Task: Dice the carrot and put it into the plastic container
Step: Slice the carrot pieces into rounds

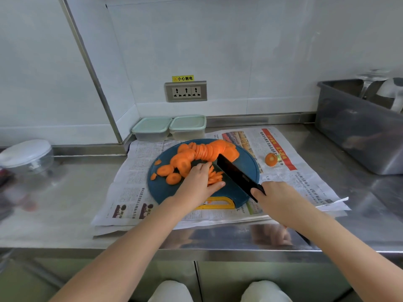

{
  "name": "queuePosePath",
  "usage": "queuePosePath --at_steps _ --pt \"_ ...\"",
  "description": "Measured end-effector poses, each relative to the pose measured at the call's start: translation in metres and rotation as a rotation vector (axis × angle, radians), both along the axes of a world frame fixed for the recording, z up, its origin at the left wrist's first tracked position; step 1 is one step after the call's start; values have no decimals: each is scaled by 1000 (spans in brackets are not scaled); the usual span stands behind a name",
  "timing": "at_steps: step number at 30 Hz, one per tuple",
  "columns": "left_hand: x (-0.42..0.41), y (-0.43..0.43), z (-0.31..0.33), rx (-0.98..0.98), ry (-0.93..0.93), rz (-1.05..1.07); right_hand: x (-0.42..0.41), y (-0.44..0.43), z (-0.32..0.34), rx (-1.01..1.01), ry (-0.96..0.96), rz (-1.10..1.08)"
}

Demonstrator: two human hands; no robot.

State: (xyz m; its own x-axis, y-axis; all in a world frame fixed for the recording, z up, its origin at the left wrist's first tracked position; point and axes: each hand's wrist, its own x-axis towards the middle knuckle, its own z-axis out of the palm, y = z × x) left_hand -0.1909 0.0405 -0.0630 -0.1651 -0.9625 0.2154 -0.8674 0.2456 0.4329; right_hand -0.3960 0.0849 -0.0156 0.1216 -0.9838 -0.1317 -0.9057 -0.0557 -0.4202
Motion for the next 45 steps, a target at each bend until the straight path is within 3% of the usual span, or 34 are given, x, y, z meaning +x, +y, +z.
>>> queuePosePath --at_steps 4,6,8,13,17,19,24,32,45 --pt "-1 2 -4 -28 145 18 12 1 -3 -10 106 82" --pt "1 4 -5 -3 186 30 13 -1 -5 12 73 47" --pt "3 7 -9 -7 131 62 12 0 -5 18 -4 10" --pt "2 11 -10 -20 -15 71 8 3 -5 1 30 35" --pt "0 12 -7 -14 -24 29 11 6 -1 -7 48 50" --pt "-1 11 -7 -19 -34 36 15 7 -1 -12 -41 -14" --pt "-2 12 -8 -42 -58 34 15 4 1 -39 91 68" --pt "-4 11 -12 -107 -88 48 19 18 13 -58 51 76" --pt "-3 9 -11 -121 -105 6 21 10 -24 -124 169 78"
